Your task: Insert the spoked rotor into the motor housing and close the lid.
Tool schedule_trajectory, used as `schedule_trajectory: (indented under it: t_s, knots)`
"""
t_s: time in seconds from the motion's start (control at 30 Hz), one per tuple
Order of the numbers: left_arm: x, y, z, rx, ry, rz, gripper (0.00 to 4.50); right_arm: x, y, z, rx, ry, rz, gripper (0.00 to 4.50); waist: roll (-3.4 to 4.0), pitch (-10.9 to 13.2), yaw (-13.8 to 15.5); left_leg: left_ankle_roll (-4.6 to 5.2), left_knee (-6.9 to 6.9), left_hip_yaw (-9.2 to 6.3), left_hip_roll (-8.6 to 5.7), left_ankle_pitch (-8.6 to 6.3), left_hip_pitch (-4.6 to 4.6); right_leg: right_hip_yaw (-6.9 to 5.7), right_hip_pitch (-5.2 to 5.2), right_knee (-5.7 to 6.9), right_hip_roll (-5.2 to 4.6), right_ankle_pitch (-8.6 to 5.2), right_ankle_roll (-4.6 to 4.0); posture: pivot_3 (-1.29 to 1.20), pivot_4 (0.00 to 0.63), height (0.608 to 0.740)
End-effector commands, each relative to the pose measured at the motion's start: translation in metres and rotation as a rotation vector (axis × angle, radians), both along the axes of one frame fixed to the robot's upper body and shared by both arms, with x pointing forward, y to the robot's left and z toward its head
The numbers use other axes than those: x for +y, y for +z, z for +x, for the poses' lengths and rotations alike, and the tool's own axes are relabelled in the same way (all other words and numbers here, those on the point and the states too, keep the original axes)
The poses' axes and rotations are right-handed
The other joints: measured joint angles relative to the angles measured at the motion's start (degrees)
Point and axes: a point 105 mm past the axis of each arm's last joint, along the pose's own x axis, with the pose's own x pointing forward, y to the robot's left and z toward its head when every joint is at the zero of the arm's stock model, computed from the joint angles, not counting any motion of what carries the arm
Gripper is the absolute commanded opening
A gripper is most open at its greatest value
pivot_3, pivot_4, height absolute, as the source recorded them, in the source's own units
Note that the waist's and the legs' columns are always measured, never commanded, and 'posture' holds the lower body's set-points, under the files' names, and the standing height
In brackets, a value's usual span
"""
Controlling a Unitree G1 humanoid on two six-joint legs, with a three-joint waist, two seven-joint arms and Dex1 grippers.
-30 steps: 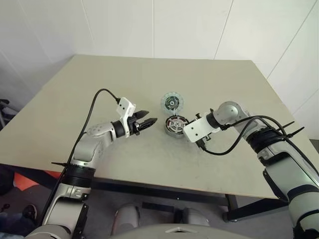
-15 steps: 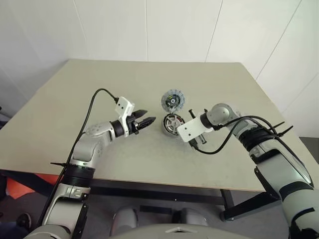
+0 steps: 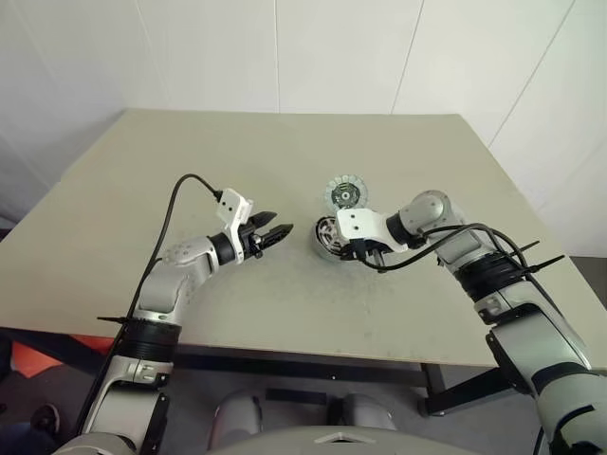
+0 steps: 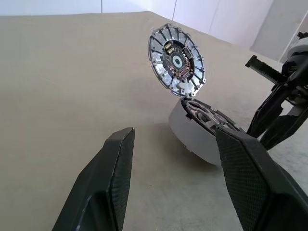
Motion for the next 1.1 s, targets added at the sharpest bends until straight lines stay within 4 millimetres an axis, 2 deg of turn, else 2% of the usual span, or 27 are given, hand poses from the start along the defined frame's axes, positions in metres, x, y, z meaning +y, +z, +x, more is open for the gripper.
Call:
schedule_trajectory:
  t_s: [0.03,0.13,0.17,0.27,0.37,0.43,0.53,0.67,0.77,0.9,1.03,1.1]
  knots:
    - [0.000,0.006,-0.006,-0.034,0.024,-0.028,2.82,-0.001,0.045,-0.003,0.061,-0.130,0.091,0.02,0.00,0.0,0.5,0.05,0.01,0.01,0.00,0.00,-0.31,0.00,-0.31,0.01,0.01,0.00,0.00,0.00,0.000,0.740]
    - [-0.004,-0.001,-0.012,-0.020,0.033,-0.041,2.82,0.004,0.059,0.003,0.162,-0.336,0.139,0.02,0.04,0.0,0.8,0.15,0.06,0.02,0.04,-0.05,-0.74,-0.04,-0.73,0.06,0.02,-0.01,-0.01,0.00,0.000,0.740]
    - [-0.005,-0.002,-0.013,-0.016,0.039,-0.047,2.82,0.007,0.061,0.007,0.213,-0.455,0.159,0.02,0.07,0.0,0.7,0.15,0.07,0.05,0.05,-0.05,-0.77,-0.03,-0.79,0.05,0.03,-0.02,-0.02,0.00,0.000,0.740]
    - [-0.006,-0.003,-0.015,-0.014,0.057,-0.055,2.82,0.011,0.057,0.007,0.406,-0.750,0.154,0.02,0.12,0.1,0.9,0.00,0.06,0.06,0.09,0.01,-0.75,-0.01,-0.85,0.06,0.08,-0.04,-0.07,0.00,0.000,0.740]
    - [-0.001,-0.005,-0.019,-0.009,0.090,-0.062,2.82,0.018,0.046,0.001,0.562,-0.889,0.136,0.02,0.16,0.1,1.9,-0.36,0.02,0.03,0.23,-0.04,-0.18,-0.01,-0.26,-0.02,0.19,-0.04,-0.07,0.00,0.000,0.740]
    - [0.001,-0.006,-0.021,-0.005,0.106,-0.065,2.82,0.022,0.042,0.002,0.594,-0.909,0.131,0.02,0.18,0.1,2.2,-0.44,-0.09,0.04,0.22,-0.01,0.23,0.02,0.11,-0.08,0.18,-0.28,0.36,0.00,0.000,0.740]
    - [0.006,-0.008,-0.027,0.003,0.135,-0.066,2.82,0.033,0.038,0.006,0.654,-0.931,0.152,0.02,0.26,0.2,2.3,-0.54,-0.11,0.04,0.16,0.05,0.24,0.10,0.11,-0.07,0.17,-0.28,0.38,0.00,0.000,0.740]
    - [0.011,-0.013,-0.037,0.022,0.168,-0.062,2.82,0.060,0.046,0.023,0.695,-1.026,0.254,0.02,0.26,0.2,1.6,-0.67,-0.25,0.04,0.15,0.12,0.38,0.16,0.09,-0.01,0.20,-0.26,0.34,0.00,0.000,0.740]
    - [0.013,-0.014,-0.042,0.031,0.182,-0.062,2.82,0.077,0.052,0.031,0.703,-1.093,0.298,0.02,0.27,0.2,0.8,-1.21,-0.56,0.03,0.17,0.43,0.41,0.23,-0.11,-0.01,0.31,-0.23,0.27,0.00,0.000,0.740]
    - [0.015,-0.013,-0.045,0.034,0.198,-0.058,2.82,0.093,0.047,0.032,0.710,-1.143,0.311,0.02,0.30,0.2,0.5,-1.38,-0.67,0.03,0.45,0.52,0.32,0.21,-0.28,-0.01,0.59,-0.24,0.09,0.00,0.000,0.740]
    - [0.021,-0.012,-0.045,0.032,0.217,-0.050,2.82,0.098,0.038,0.026,0.706,-1.135,0.310,0.02,0.30,0.2,0.6,-1.44,-0.73,0.03,0.44,0.55,0.34,0.20,-0.27,-0.02,0.60,-0.24,0.04,0.00,0.000,0.740]
    - [0.024,-0.011,-0.044,0.032,0.224,-0.047,2.82,0.095,0.033,0.025,0.682,-1.145,0.296,0.69,0.30,0.2,0.6,-1.44,-0.73,0.04,0.43,0.55,0.38,0.22,-0.24,-0.03,0.60,-0.25,0.08,0.00,0.000,0.740]
